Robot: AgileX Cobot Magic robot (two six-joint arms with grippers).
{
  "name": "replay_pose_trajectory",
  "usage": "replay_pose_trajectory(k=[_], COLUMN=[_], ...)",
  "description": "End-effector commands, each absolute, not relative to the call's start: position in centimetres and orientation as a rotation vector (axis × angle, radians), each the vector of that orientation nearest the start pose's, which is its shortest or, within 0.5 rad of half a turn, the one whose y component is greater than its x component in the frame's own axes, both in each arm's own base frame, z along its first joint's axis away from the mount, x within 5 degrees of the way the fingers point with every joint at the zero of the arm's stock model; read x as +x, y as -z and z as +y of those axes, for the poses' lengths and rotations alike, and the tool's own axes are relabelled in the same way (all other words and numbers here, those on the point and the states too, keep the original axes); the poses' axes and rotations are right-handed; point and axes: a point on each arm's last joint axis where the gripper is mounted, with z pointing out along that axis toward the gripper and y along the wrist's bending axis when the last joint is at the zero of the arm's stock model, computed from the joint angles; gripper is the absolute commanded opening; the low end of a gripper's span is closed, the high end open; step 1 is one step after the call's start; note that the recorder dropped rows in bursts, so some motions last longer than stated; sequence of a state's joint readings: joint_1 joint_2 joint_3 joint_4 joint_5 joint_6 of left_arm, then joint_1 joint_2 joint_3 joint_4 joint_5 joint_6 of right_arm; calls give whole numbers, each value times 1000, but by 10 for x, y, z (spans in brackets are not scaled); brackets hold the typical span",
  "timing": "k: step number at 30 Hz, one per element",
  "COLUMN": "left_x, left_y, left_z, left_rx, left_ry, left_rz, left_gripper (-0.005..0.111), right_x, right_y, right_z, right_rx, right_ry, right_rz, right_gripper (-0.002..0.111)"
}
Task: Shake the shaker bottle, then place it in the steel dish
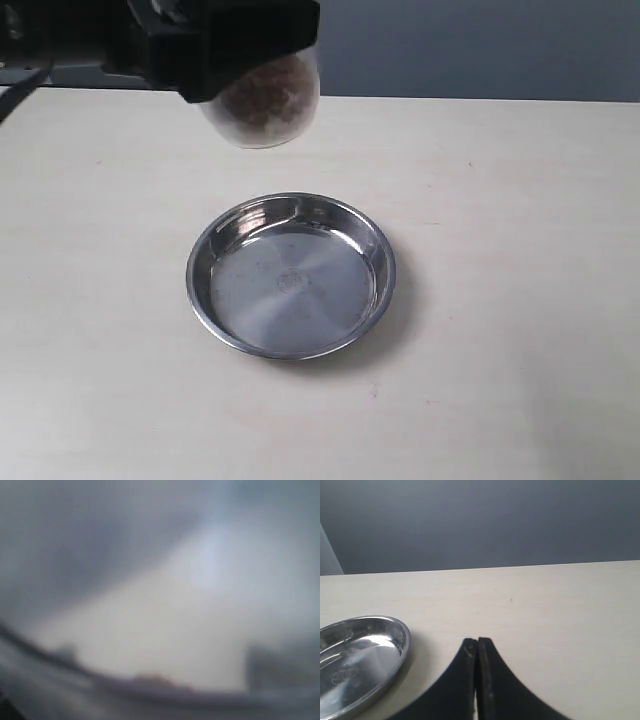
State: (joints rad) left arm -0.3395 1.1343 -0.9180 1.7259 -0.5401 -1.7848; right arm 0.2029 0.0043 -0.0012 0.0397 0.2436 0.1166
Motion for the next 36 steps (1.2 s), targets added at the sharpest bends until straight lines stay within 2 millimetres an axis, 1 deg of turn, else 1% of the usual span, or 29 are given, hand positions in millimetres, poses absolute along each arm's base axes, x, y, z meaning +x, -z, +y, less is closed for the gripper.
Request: replay_pose_trajectory(k=[1,2,3,5,7,10,11,12,13,14,17,18,19,20,21,22,24,25,26,27,28,29,30,31,32,33,34,35,36], left_x=[223,225,225,225,223,217,213,211,209,210,217,216,215,213,212,212,205,196,193,190,191,190,189,190,190,184,180,172,172], left_y=[-288,-266,-254,-249,-276,-342,-356,-359,-351,-335,-255,-237,-229,-229,-240,-265,-324,-336,-328,-300,-260,-243,-237,-246,-280,-326,-349,-360,-347], left_z=[-127,-127,-127,-130,-133,-131,-128,-127,-127,-128,-126,-125,-125,-126,-128,-129,-120,-113,-110,-108,-104,-103,-104,-107,-109,-106,-103,-99,-99], left_rx=[612,603,600,622,668,681,665,659,660,665,615,601,609,628,667,678,666,631,616,601,542,533,530,543,582,579,568,560,553], left_ry=[775,777,781,822,854,813,795,796,811,829,804,797,809,831,839,838,723,671,658,661,641,635,661,680,694,665,639,626,636], left_rz=[1994,2075,2121,2142,2037,1804,1755,1746,1774,1828,2112,2184,2211,2208,2156,2048,1825,1774,1794,1887,2038,2104,2134,2102,1969,1797,1713,1664,1708], left_gripper=[0,0,0,0,0,0,0,0,0,0,0,0,0,0,0,0,0,0,0,0,0,0,0,0,0,0,0,0,0], right_x=[54,54,54,54,54,54,54,54,54,54,54,54,54,54,54,54,54,54,54,54,54,54,54,54,54,54,54,54,54], right_y=[-192,-192,-192,-192,-192,-192,-192,-192,-192,-192,-192,-192,-192,-192,-192,-192,-192,-192,-192,-192,-193,-193,-193,-193,-193,-193,-193,-193,-193], right_z=[12,12,12,12,12,12,12,12,12,12,12,12,12,12,12,12,12,12,12,12,12,12,12,12,12,12,12,12,12], right_rx=[-41,-41,-41,-41,-41,-42,-42,-42,-42,-42,-42,-42,-42,-42,-42,-42,-42,-42,-42,-42,-41,-41,-41,-41,-41,-41,-41,-41,-41], right_ry=[-274,-274,-274,-274,-274,-274,-274,-274,-274,-274,-274,-274,-274,-274,-274,-274,-274,-274,-274,-274,-274,-274,-274,-274,-274,-274,-274,-274,-274], right_rz=[1719,1719,1719,1719,1719,1721,1721,1721,1721,1721,1721,1721,1721,1721,1721,1721,1721,1721,1721,1721,1718,1717,1719,1719,1719,1719,1719,1719,1719], right_gripper=[-1,-1,-1,-1,-1,-1,-1,-1,-1,-1,-1,-1,-1,-1,-1,-1,-1,-1,-1,-1,-1,-1,-1,-1,-1,-1,-1,-1,-1])
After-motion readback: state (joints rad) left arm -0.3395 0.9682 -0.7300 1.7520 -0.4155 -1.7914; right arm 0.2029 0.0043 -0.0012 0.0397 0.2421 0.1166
